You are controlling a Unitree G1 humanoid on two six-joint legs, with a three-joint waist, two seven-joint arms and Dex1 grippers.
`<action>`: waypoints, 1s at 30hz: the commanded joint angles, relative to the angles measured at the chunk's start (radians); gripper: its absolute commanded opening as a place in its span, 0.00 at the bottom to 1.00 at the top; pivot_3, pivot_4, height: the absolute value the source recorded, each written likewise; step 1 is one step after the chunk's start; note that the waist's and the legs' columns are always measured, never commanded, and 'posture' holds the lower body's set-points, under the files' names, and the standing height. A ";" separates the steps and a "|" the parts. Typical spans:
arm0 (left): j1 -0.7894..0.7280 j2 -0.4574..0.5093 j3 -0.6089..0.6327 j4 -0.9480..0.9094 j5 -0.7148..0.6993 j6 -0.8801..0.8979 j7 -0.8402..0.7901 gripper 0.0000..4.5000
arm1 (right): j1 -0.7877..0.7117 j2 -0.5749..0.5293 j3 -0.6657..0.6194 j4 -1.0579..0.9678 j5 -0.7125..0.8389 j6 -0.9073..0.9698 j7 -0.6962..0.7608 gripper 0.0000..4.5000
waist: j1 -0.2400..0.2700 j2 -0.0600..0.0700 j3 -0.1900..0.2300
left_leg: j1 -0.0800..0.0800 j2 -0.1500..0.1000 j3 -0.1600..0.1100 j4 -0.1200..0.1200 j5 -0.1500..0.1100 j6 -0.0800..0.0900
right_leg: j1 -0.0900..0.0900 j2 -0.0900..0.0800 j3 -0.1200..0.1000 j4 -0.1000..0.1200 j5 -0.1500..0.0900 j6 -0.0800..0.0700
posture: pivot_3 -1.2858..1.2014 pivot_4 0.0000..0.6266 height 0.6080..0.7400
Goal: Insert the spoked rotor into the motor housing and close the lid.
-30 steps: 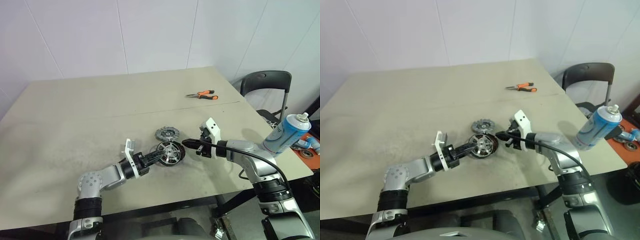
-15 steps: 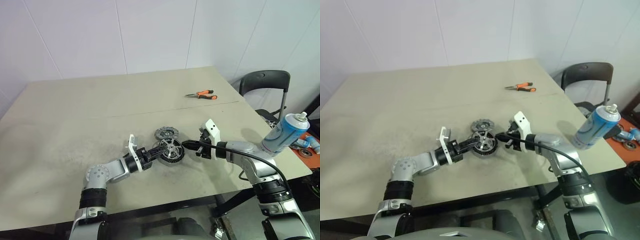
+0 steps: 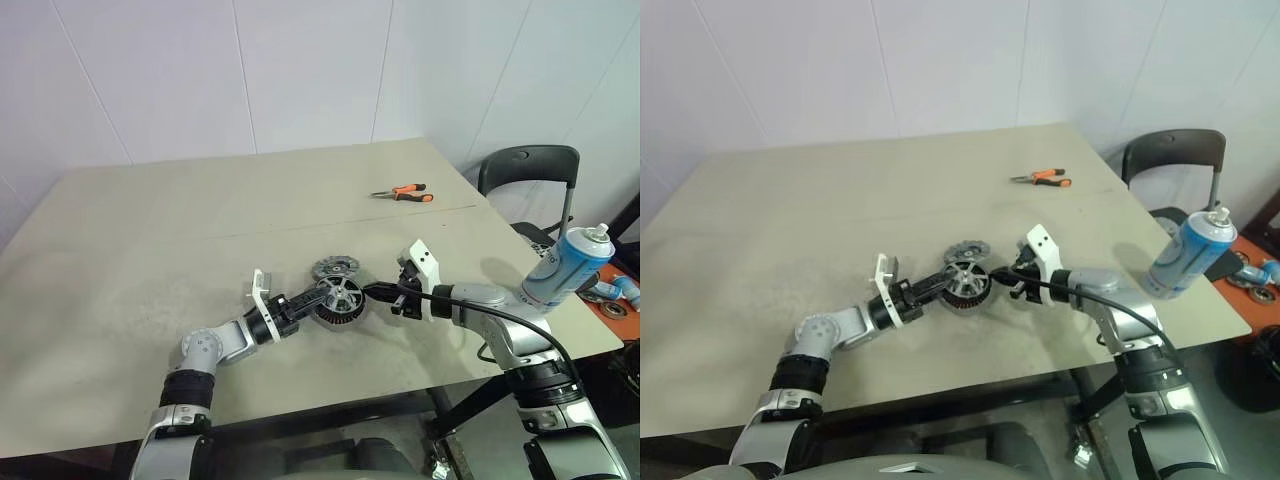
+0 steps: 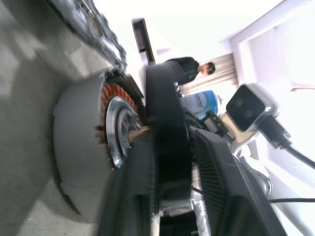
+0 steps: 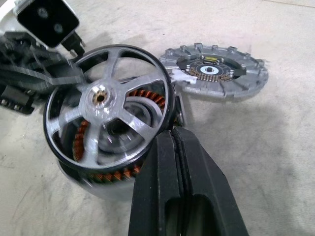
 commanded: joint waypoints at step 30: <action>-0.042 0.235 0.342 -0.587 -0.661 0.230 0.534 0.64 | -0.032 0.036 0.013 0.013 -0.003 -0.025 0.009 0.00 | -0.017 -0.007 0.003 | -0.023 0.002 -0.001 -0.001 -0.001 0.000 | -0.030 -0.006 0.002 0.006 0.005 0.002 | 0.52 0.00 1.00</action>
